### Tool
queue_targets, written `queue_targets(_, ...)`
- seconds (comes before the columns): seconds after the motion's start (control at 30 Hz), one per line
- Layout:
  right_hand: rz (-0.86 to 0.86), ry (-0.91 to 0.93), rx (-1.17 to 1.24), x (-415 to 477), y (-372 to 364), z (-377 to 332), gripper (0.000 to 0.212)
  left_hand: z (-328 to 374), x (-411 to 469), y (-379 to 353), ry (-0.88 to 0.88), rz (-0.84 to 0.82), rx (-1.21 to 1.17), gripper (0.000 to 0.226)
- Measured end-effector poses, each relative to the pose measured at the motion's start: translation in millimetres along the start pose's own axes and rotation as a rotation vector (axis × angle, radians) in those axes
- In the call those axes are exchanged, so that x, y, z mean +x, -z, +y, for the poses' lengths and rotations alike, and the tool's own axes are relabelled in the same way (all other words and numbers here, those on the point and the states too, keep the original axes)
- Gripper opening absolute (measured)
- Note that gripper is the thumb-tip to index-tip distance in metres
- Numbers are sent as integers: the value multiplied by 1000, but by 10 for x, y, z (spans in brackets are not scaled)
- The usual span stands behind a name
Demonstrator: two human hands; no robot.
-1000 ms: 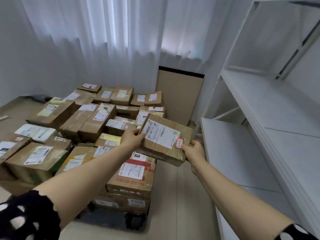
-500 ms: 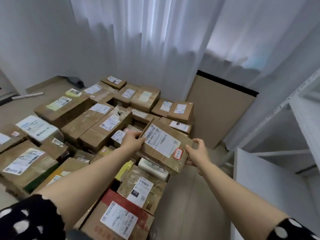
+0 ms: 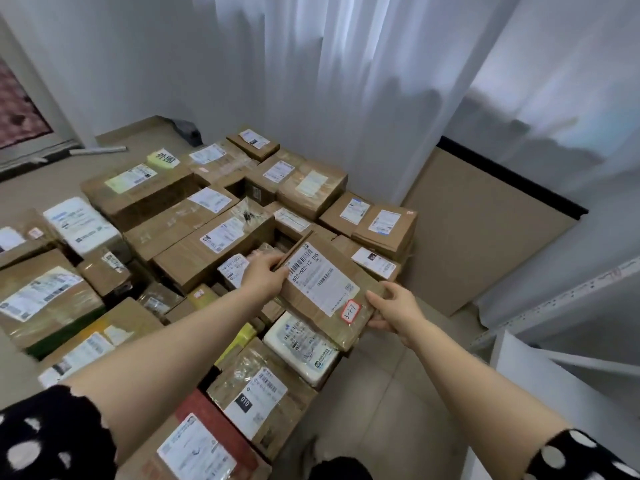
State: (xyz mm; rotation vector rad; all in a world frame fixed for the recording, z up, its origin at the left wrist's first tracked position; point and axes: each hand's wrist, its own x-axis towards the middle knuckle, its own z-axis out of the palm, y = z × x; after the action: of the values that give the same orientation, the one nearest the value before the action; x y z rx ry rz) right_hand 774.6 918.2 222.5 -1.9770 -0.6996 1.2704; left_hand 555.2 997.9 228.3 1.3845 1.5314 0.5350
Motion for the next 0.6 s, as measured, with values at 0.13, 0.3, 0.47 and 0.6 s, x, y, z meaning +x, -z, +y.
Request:
queue_targets(0.13,-117,-78,72,606,62,-164,36,141,443,-73,61,45,31,35)
queue_targets(0.3,-246,-107,24,1601,202,-371,36,327,1215,-419,196,181,-39,46)
queue_targets(0.47,-266,-138,63,2381,461,-677,35,531,1803,-792,272,283,-65,74)
queue_targets(0.6,-288,-111,84,2752,403,-1011,21,735,2064,-966,381,274,-123,78)
